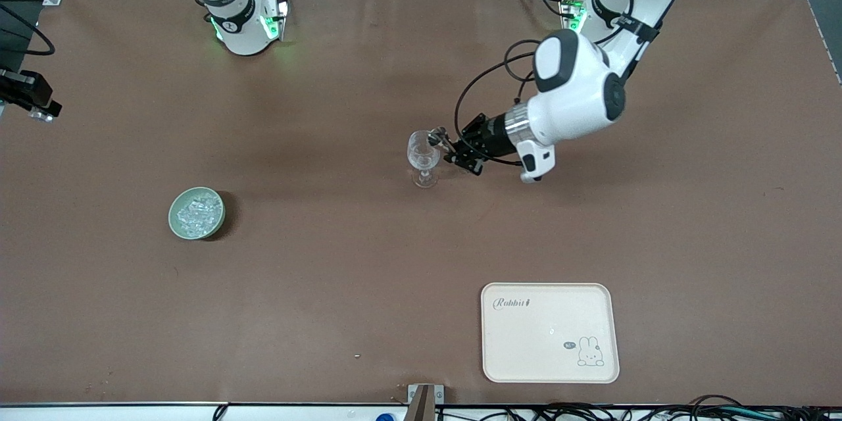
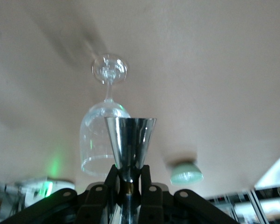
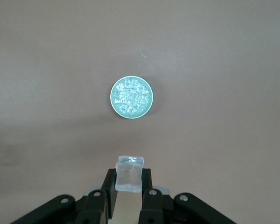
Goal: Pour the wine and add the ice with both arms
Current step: 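Tilt the jigger with the left gripper to pour into the glass, then move the jigger to the tray while the right gripper reaches the glass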
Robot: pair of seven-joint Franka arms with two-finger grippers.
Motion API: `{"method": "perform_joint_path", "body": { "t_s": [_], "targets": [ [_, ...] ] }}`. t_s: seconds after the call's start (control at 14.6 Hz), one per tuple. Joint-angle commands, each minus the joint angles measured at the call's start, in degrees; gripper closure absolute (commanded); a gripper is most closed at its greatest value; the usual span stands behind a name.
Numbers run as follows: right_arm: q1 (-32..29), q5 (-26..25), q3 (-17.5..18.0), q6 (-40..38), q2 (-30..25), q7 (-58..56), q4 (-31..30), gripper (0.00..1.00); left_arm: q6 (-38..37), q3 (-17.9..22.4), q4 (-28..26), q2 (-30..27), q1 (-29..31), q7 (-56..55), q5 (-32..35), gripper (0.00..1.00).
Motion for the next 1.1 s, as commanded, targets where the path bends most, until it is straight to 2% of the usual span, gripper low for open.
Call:
{"method": "perform_joint_path", "body": {
  "t_s": [0.0,0.21,0.41,0.55,0.62,0.69,0.76,0.89,1.03],
  "targets": [
    [-0.05,1.12,2.87,-0.94,0.24,5.37,0.59,0.99,-5.83,5.90,0.47,-1.80,-0.27,5.94,-8.23,1.00],
    [0.57,1.21,8.75,-0.15,0.51,17.06,0.50,0.99,-5.93,10.99,4.50,0.83,-0.27,8.31,-14.47,1.00],
    [1.97,3.65,15.17,2.30,1.03,27.60,0.50,0.99,-6.10,16.36,12.75,7.67,-0.27,9.20,-18.52,0.99],
    [4.34,5.25,18.42,5.37,2.52,36.74,0.50,0.99,-6.63,18.56,18.03,12.60,-0.27,9.03,-20.37,0.99],
    [5.57,5.25,20.53,7.48,3.49,40.70,0.42,0.99,-8.11,19.53,19.01,13.75,0.26,9.11,-21.68,0.99],
    [5.67,5.16,23.42,9.50,5.24,44.91,0.42,0.99,-9.60,22.41,19.80,15.59,0.26,9.11,-24.04,0.99],
    [5.67,4.64,27.02,11.87,6.99,48.52,0.50,0.99,-11.10,24.35,21.03,17.61,0.26,9.20,-26.07,0.99],
    [6.54,3.59,32.12,16.61,11.56,54.85,0.42,0.99,-12.34,25.16,24.54,22.44,0.35,10.77,-28.28,0.99],
    [8.47,-1.14,34.78,19.62,15.52,60.22,0.42,0.99,-12.43,26.82,26.57,25.88,0.52,11.22,-31.87,0.99]
  ]
}}
